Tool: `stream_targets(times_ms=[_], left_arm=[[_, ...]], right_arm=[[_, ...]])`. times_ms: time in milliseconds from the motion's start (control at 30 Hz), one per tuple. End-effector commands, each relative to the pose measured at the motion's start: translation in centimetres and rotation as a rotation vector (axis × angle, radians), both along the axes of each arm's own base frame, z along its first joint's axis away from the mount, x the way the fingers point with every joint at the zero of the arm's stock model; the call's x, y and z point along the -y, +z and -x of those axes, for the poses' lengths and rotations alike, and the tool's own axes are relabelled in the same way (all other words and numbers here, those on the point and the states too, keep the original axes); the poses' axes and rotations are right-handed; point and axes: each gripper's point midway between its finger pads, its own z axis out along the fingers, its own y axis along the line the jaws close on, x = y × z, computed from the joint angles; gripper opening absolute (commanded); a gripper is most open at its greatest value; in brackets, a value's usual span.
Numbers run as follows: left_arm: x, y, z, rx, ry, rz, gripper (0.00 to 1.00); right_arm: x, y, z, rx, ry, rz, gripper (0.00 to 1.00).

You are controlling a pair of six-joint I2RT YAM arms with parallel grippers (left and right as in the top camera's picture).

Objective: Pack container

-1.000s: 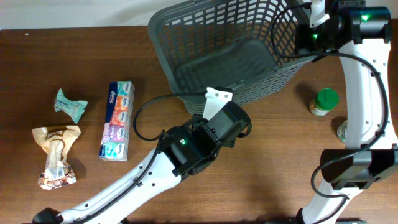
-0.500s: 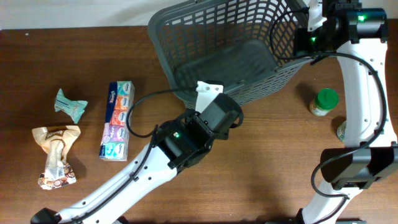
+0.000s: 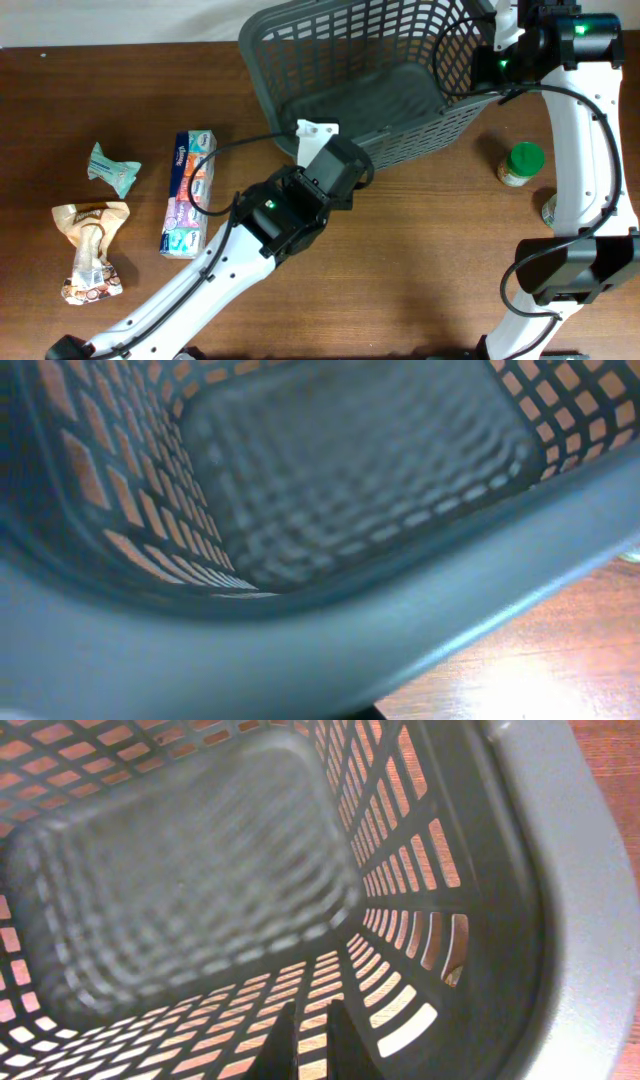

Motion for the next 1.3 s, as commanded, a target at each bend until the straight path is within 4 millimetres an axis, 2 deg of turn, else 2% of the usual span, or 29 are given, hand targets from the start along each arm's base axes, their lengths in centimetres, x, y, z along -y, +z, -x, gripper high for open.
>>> stream_targets(times_ms=[0,533,967,1267], left_arm=[[-0.5,0.9,-0.7,0.024,0.032,0.014,0.02],[-2.7,0.9,-2.2,0.024,0.099,0.013,0.02],[-5.1,0.9,-3.5,0.024,0.168,0.012,0.02],[-7.2,0.9,-4.4,0.021,0.227,0.009,0.02]], right_arm=[[-0.5,-1.0,0.3,-0.04,0.004,-0.013,0.04],[-0.8,-1.3,0.9,-0.068,0.013,-0.03,0.04],[-3.9,-1.5,1.5,-0.083,0.106,-0.007,0.04],[-4.0,-1.7,2.1,-0.107,0.111,-0.003,0.04]])
